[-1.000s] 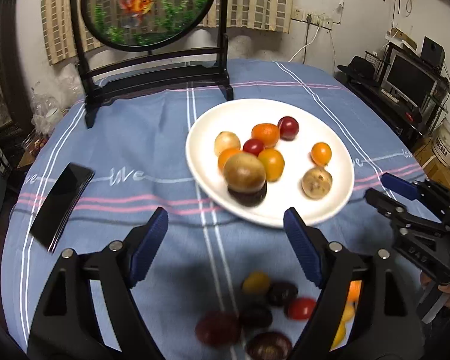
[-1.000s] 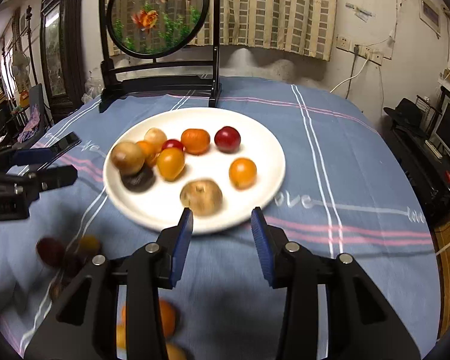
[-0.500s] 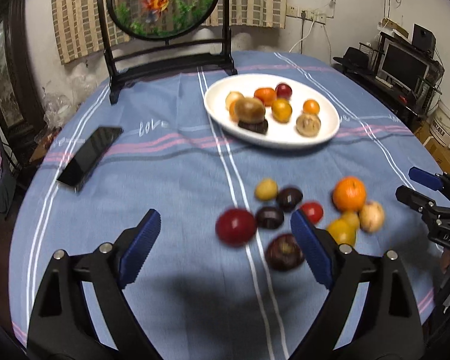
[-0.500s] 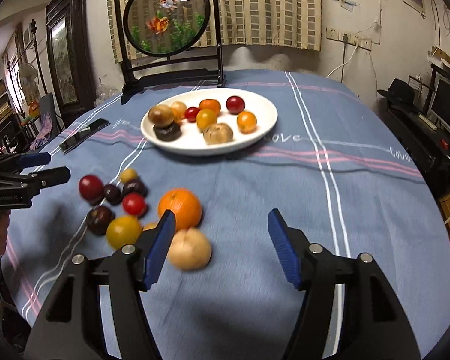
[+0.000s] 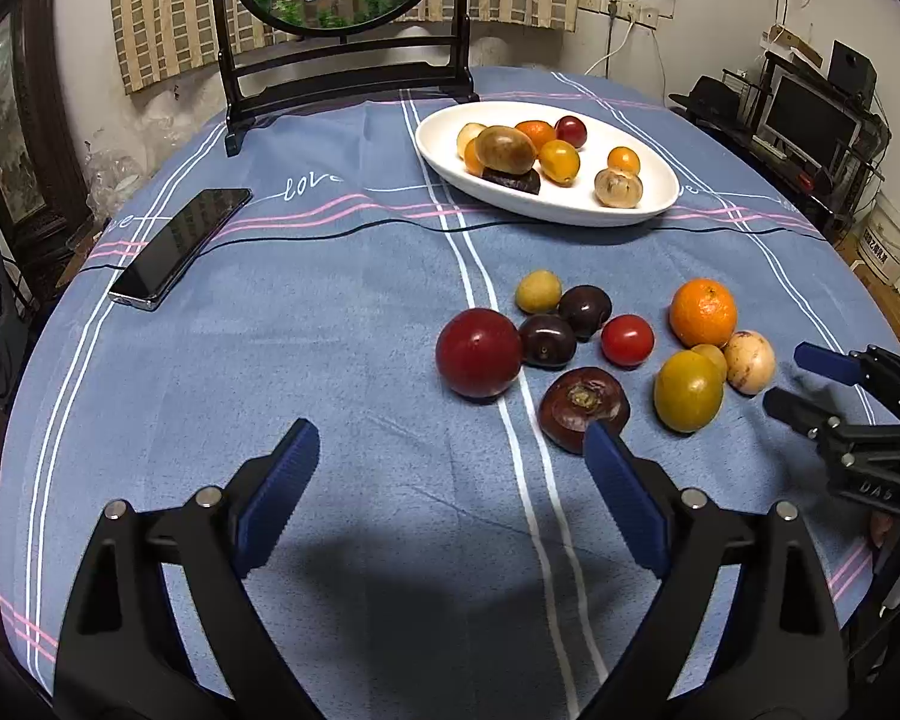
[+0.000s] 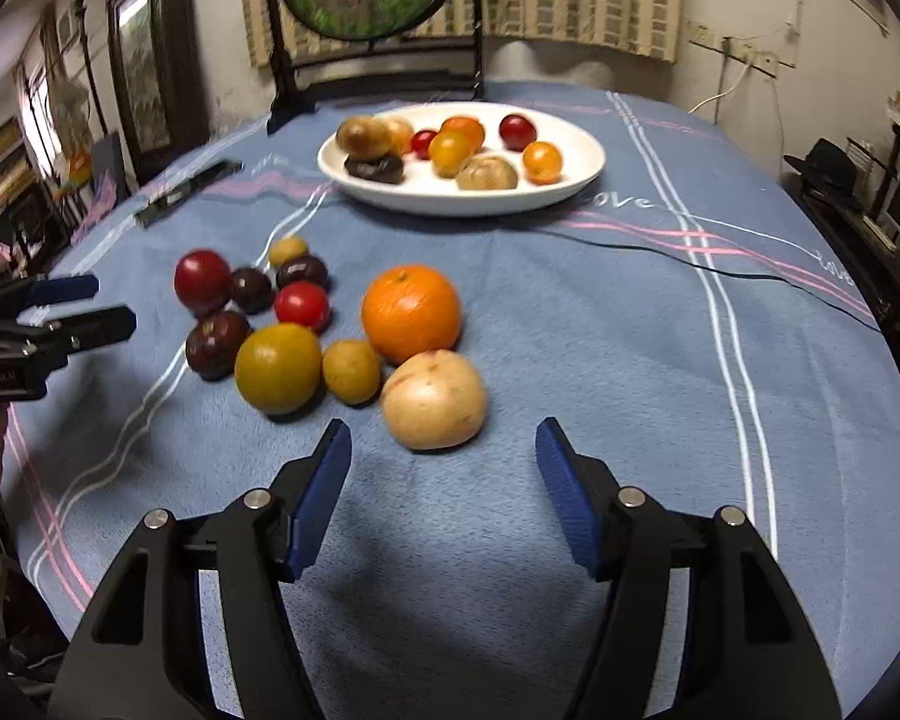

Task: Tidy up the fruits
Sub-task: 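Grasp a dark red apple with the left tool while the right tool grasps a pale onion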

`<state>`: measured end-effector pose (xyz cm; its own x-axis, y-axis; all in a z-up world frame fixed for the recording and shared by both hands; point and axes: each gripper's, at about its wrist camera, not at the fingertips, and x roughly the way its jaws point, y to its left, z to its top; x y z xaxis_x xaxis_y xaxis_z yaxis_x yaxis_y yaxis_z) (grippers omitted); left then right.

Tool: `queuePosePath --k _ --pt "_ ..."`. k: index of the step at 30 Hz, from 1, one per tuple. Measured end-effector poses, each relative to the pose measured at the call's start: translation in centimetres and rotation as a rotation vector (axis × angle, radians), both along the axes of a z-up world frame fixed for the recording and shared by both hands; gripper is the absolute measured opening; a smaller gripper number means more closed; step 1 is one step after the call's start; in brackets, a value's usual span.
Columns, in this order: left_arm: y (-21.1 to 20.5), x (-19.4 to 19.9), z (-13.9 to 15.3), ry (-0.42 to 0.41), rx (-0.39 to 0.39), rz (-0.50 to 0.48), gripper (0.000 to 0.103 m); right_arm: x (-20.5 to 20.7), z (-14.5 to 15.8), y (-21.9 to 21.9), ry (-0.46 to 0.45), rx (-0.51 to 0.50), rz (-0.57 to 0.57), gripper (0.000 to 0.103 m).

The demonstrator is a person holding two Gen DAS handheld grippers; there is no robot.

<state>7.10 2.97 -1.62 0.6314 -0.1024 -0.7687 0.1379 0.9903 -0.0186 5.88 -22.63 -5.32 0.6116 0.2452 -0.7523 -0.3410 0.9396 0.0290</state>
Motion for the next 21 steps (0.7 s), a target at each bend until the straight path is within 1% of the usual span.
queuePosePath --k 3,4,5,6,10,13,14,15,21 --pt "-0.2 0.3 -0.3 0.001 0.014 0.000 0.091 0.5 -0.5 0.9 0.029 -0.049 0.009 0.065" --pt "-0.2 0.4 -0.5 0.003 0.021 -0.001 0.091 0.7 -0.7 1.2 0.040 -0.065 0.009 0.064" --pt "-0.2 0.5 -0.6 0.006 0.028 -0.004 0.091 0.9 -0.8 1.4 0.049 -0.075 0.010 0.061" --pt "-0.1 0.7 -0.7 0.009 0.032 -0.004 0.091 1.2 -1.0 1.7 0.061 -0.088 0.016 0.061" --pt "0.4 1.1 -1.1 0.020 0.035 -0.003 0.091 1.7 -1.3 2.8 0.068 -0.122 0.031 0.057" --pt "0.6 1.6 -1.3 0.033 0.034 -0.001 0.091 2.6 -1.3 3.0 0.074 -0.118 0.016 0.051" --pt "0.6 1.8 -1.3 0.036 0.034 -0.002 0.091 2.7 -1.2 3.0 0.067 -0.122 0.015 0.044" --pt "0.6 2.0 -1.3 0.039 0.035 -0.003 0.091 2.7 -1.2 2.9 0.063 -0.126 0.015 0.041" --pt "0.0 3.5 -1.6 0.053 0.041 -0.010 0.091 2.5 -1.0 1.9 0.076 -0.057 0.025 0.041"
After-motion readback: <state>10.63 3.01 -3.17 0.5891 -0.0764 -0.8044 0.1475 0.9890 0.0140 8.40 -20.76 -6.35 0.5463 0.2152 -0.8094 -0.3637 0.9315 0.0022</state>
